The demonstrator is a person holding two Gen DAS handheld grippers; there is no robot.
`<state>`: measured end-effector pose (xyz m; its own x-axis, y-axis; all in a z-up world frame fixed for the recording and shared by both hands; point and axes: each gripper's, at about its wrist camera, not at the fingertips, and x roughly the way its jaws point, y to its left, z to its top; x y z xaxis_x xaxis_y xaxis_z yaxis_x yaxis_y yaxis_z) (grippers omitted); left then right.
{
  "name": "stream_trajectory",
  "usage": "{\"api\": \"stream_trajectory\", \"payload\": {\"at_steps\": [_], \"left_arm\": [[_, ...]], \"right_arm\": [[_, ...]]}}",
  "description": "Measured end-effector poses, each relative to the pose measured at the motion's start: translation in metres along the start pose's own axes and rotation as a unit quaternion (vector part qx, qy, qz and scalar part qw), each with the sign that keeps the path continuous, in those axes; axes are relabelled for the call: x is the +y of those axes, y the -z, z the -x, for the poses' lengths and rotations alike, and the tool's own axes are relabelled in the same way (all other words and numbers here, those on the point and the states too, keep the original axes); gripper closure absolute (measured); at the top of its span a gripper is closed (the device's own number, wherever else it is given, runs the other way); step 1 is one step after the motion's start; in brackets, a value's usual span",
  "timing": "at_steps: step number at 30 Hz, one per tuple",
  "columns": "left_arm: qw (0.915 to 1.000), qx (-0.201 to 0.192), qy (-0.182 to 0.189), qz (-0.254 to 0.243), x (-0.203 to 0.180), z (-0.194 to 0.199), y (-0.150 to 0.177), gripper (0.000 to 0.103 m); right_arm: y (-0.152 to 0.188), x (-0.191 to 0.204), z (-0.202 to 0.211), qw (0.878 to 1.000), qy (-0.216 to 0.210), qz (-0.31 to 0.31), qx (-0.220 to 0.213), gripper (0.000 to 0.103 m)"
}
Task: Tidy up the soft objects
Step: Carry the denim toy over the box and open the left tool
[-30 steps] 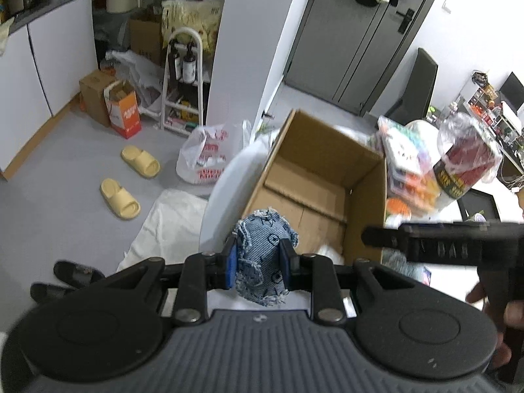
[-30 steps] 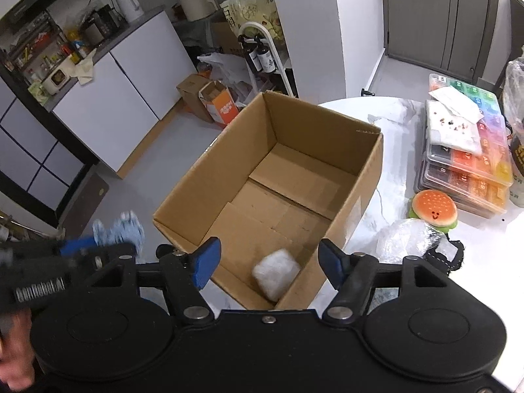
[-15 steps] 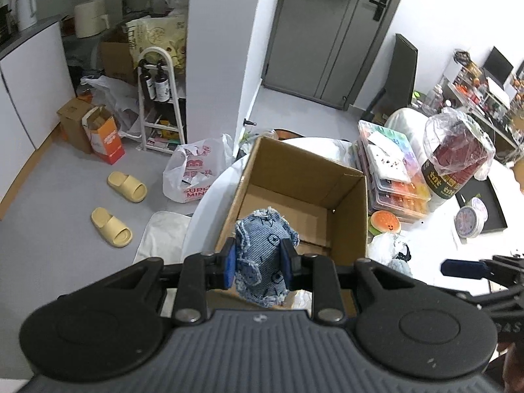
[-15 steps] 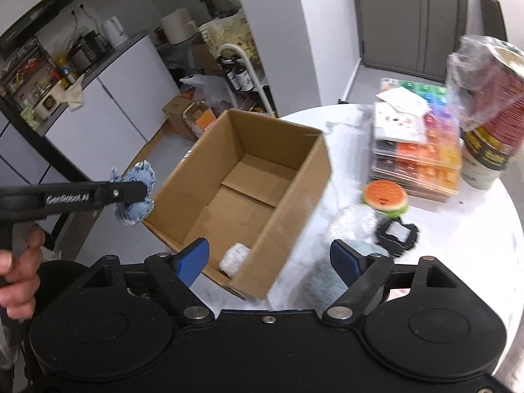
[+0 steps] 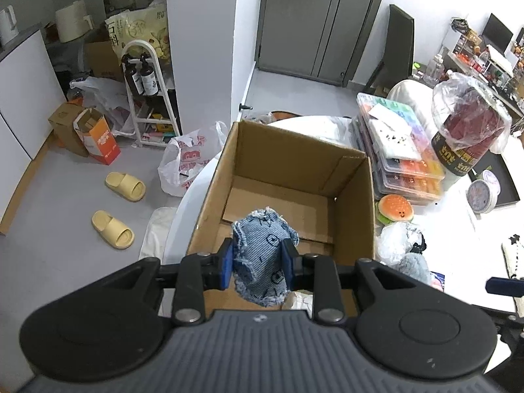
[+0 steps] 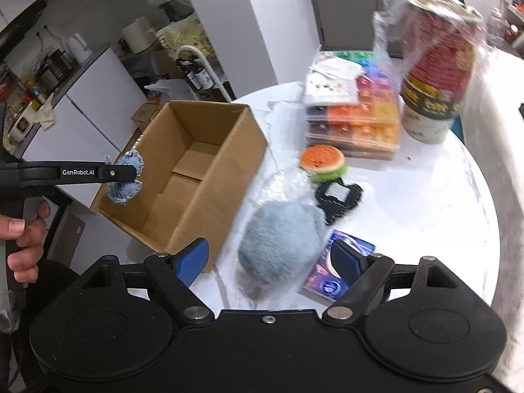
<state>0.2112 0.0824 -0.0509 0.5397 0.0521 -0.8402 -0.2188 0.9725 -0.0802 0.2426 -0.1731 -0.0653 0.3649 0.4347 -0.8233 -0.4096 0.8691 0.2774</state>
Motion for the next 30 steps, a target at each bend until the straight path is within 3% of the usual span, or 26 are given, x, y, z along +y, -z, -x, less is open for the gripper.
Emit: {"api": "stream_trajectory", "payload": {"at_steps": [5,10,30], "left_arm": [[0.9999,0.001,-0.013,-0.008,-0.005,-0.006,-0.002,0.070],[0.9996,-0.005,-0.026,-0.011,-0.009,-0.004,-0.004,0.046],[0.9993,-0.035,0.009,-0.010,-0.057,0.042,0.026,0.043]], "right_arm": [[0.008,-0.017,0.000,1.000,0.005,-0.017,0.002,0.022],[0.014,-0.028,-0.004,1.000,0.008,-0.025,0.008,0.022],[0.021,-0.068,-0.031,0.998,-0.001,-0.048,0.027,0.027]]}}
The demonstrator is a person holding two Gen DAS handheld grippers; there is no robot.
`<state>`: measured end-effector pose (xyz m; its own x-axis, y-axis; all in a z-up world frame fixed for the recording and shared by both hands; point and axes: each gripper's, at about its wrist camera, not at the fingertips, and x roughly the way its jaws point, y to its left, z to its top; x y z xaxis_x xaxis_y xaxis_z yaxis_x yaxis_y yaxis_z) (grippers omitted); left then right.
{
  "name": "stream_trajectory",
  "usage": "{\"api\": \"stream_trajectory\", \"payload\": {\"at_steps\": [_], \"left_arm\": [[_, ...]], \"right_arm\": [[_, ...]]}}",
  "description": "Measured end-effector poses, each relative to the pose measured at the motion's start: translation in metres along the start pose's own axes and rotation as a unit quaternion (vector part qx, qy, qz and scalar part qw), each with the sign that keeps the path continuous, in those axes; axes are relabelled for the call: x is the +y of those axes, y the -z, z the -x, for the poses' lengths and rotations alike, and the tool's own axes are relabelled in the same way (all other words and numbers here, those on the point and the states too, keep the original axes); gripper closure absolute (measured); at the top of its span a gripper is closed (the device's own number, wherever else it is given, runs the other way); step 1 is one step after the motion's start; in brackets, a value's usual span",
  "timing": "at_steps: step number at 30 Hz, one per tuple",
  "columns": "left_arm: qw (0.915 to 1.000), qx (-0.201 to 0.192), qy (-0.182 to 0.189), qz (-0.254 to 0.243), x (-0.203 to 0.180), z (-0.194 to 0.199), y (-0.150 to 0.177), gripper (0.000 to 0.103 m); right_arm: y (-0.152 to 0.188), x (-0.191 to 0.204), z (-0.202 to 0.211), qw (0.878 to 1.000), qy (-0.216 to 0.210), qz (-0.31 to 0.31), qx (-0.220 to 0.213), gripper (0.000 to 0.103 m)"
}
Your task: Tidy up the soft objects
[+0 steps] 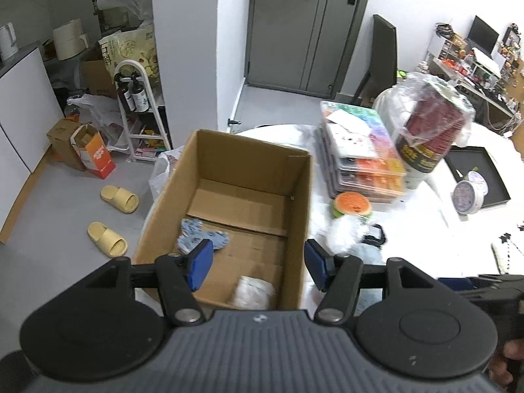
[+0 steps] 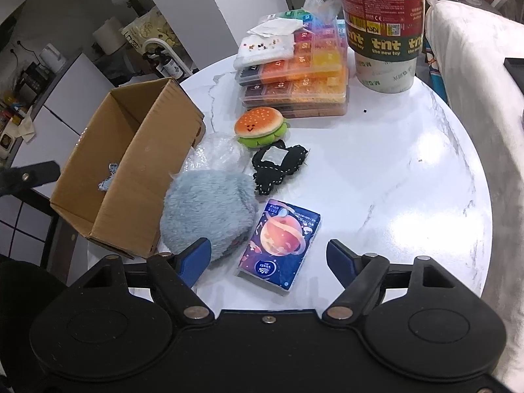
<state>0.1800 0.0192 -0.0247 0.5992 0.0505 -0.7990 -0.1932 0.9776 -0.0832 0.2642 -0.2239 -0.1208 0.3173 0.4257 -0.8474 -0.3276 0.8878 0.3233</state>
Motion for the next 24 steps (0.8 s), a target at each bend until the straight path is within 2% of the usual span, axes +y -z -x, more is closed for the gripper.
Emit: {"api": "stream_trajectory", "payload": {"at_steps": [5,13,19,22,24], "left_arm": [[0.9998,-0.006,0.017,-0.001,-0.019,0.008,0.011,0.043],[0.9986,-0.010,0.051,-0.005,-0.051,0.006,0.025,0.044],[0.9972,0.014,0.072,0.012,-0.070,-0.018,0.028,0.044],[0.9946,0.040,0.093,0.022,-0.078,-0.036,0.024,0.044],[0.9938,0.052,0.094,0.030,-0.081,-0.048,0.021,0.044]], "right_arm": [[0.002,-0.009,-0.008,1.000,-0.009,-0.015,-0.010,0.027],[0.004,-0.016,-0.005,0.997,-0.054,-0.024,-0.039,0.032],[0.008,-0.013,-0.009,0.997,-0.062,-0.008,-0.038,0.037],[0.011,-0.009,-0.010,0.997,-0.070,0.015,-0.038,0.040],[0.012,-0.005,-0.012,0.996,-0.073,0.029,-0.038,0.043]]}}
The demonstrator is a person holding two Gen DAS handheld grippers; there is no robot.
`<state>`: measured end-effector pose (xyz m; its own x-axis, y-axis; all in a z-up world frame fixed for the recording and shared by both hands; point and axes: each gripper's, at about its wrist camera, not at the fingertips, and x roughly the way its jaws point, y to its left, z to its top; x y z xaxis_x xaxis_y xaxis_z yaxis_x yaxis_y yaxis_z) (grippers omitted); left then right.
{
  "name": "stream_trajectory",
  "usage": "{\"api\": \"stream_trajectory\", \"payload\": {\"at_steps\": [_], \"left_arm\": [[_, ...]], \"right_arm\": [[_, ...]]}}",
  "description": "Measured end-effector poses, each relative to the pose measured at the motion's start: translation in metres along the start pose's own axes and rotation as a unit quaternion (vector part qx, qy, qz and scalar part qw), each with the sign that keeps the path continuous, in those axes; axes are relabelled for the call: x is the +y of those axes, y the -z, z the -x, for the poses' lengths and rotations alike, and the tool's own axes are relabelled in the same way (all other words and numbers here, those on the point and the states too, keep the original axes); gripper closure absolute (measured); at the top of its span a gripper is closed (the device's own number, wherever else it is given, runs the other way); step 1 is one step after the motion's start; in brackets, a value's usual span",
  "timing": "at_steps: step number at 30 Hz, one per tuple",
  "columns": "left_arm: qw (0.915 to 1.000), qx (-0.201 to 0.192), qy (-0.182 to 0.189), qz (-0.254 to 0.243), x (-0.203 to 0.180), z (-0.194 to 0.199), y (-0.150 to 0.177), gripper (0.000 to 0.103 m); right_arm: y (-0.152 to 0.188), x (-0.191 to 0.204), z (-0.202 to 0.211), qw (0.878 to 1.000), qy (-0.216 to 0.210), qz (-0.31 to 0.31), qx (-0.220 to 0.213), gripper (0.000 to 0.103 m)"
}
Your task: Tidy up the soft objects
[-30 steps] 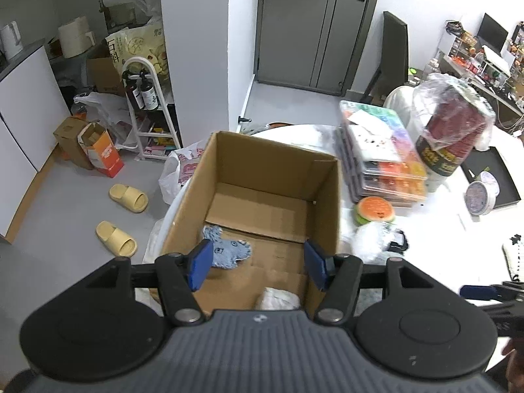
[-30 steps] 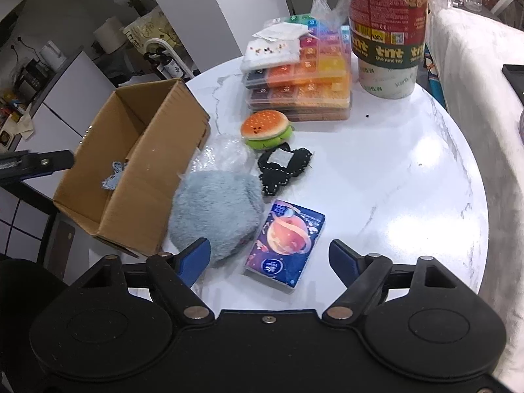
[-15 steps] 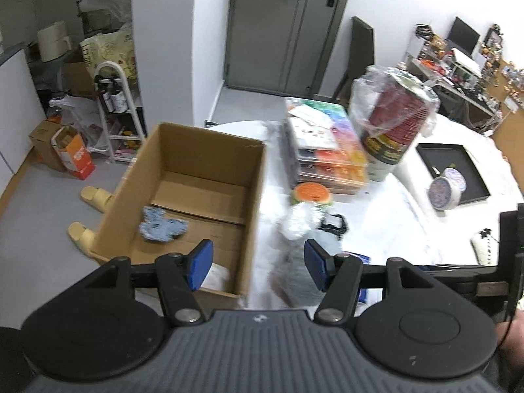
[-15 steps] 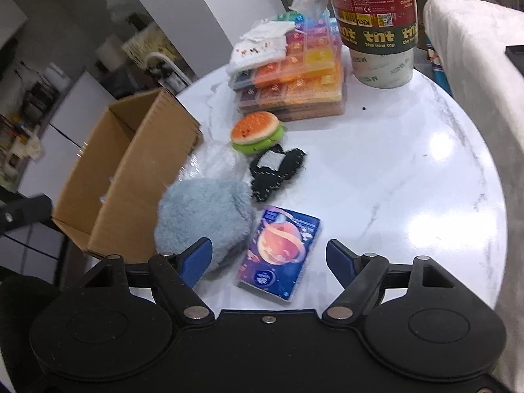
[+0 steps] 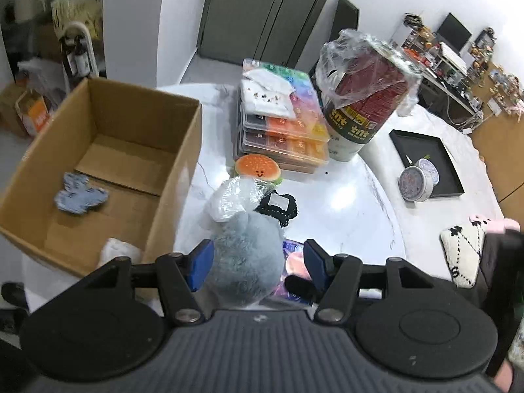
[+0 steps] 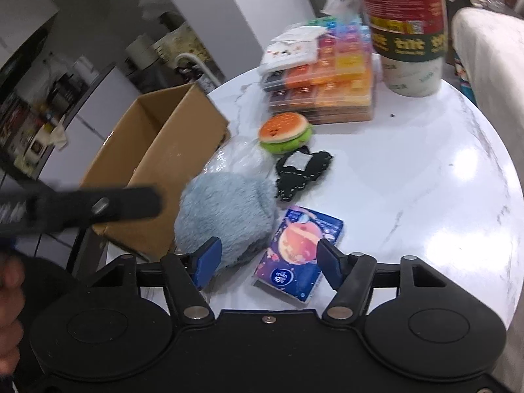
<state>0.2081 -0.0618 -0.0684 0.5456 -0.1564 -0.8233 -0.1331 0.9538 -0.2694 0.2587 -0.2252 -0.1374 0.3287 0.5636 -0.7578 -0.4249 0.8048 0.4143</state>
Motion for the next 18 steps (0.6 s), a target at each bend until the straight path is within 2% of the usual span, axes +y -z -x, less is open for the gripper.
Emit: {"api": "stream_trajectory", "payload": {"at_steps": [10,14,18], "left_arm": [[0.9991,0.032,-0.025,-0.009,0.000,-0.038,-0.002,0.044],[0.9986,0.049,-0.022,0.006,0.007,-0.050,0.002,0.044],[0.9986,0.047,-0.021,0.012,0.009,-0.055,0.006,0.044]], "right_arm": [[0.002,0.013,-0.007,0.999,-0.032,0.027,0.005,0.044],[0.001,0.014,-0.017,0.999,-0.043,0.020,0.017,0.052],[0.001,0.017,-0.026,0.998,-0.048,0.021,0.024,0.053]]}}
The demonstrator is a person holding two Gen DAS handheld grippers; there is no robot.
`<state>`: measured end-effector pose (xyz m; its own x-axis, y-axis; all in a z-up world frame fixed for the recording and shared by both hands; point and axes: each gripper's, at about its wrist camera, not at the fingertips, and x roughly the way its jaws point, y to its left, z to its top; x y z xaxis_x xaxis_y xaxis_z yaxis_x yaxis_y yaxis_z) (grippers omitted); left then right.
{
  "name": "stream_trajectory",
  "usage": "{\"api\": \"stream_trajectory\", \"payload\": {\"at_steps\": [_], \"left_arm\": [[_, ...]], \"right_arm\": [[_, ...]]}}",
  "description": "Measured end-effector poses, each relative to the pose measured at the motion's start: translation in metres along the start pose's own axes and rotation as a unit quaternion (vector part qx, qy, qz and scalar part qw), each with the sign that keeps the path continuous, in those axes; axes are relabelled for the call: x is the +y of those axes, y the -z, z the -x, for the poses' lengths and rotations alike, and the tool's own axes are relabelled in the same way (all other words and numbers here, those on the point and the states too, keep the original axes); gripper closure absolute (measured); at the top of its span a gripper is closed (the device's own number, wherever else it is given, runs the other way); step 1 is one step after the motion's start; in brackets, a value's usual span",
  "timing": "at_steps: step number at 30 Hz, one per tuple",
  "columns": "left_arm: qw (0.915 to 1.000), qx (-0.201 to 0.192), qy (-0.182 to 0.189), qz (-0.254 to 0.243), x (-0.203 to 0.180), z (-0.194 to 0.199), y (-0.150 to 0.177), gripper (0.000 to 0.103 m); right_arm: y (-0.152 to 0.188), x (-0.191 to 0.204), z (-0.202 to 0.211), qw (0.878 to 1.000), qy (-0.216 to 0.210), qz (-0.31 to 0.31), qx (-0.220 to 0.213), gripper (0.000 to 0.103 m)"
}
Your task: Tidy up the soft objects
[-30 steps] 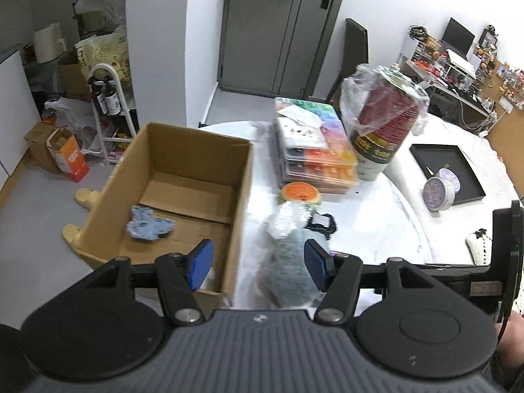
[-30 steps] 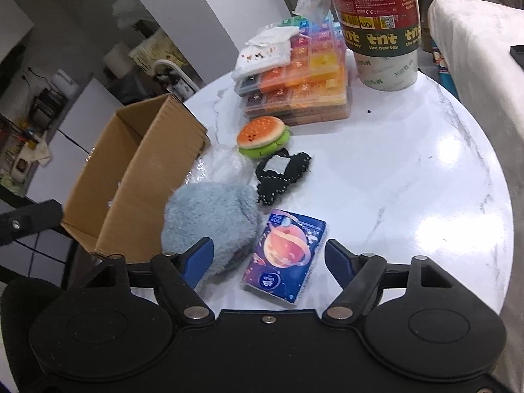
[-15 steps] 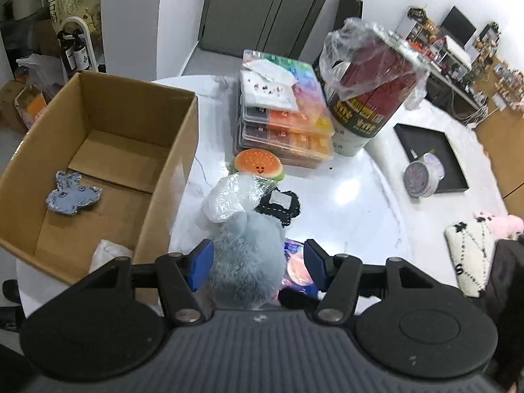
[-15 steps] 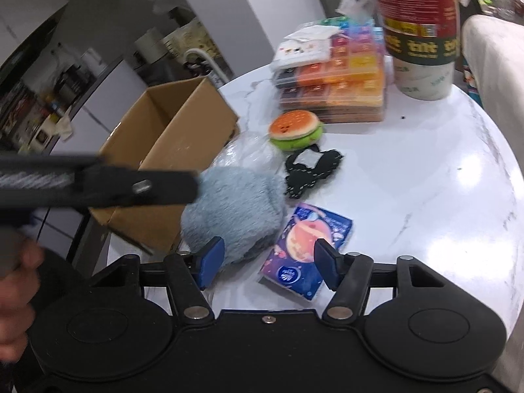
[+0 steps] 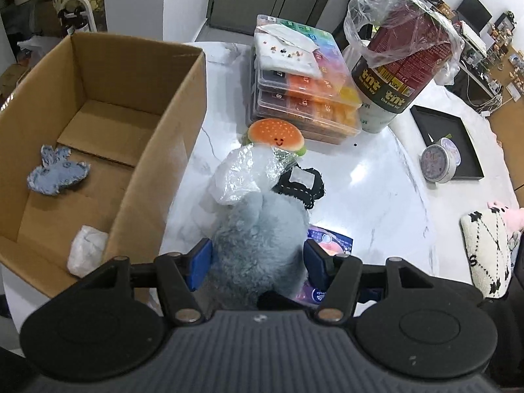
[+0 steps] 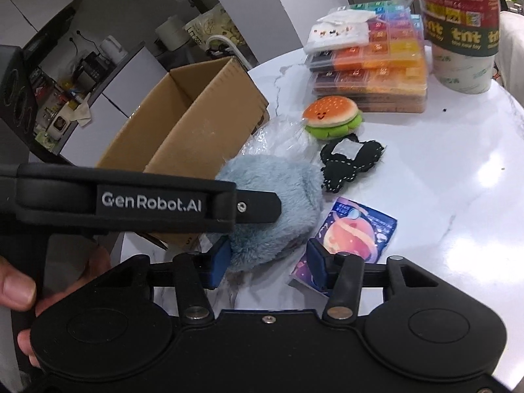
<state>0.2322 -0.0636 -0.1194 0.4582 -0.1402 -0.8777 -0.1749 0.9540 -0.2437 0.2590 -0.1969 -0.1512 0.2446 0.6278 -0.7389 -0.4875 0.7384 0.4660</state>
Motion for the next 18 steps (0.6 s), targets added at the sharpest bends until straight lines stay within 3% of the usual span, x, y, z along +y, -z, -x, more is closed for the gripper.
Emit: {"api": "stream_trajectory", "payload": {"at_steps": [5,18], "left_arm": [[0.9999,-0.004,0.002,0.014,0.005,0.005,0.000,0.056],[0.9987,-0.042,0.028,0.000,-0.001,0.052,0.000,0.059]], "right_arm": [[-0.001,0.003,-0.002,1.000,-0.023,-0.001,0.000,0.068],[-0.011,0.018,0.035,0.999,-0.039,-0.006,-0.034,0.071]]}}
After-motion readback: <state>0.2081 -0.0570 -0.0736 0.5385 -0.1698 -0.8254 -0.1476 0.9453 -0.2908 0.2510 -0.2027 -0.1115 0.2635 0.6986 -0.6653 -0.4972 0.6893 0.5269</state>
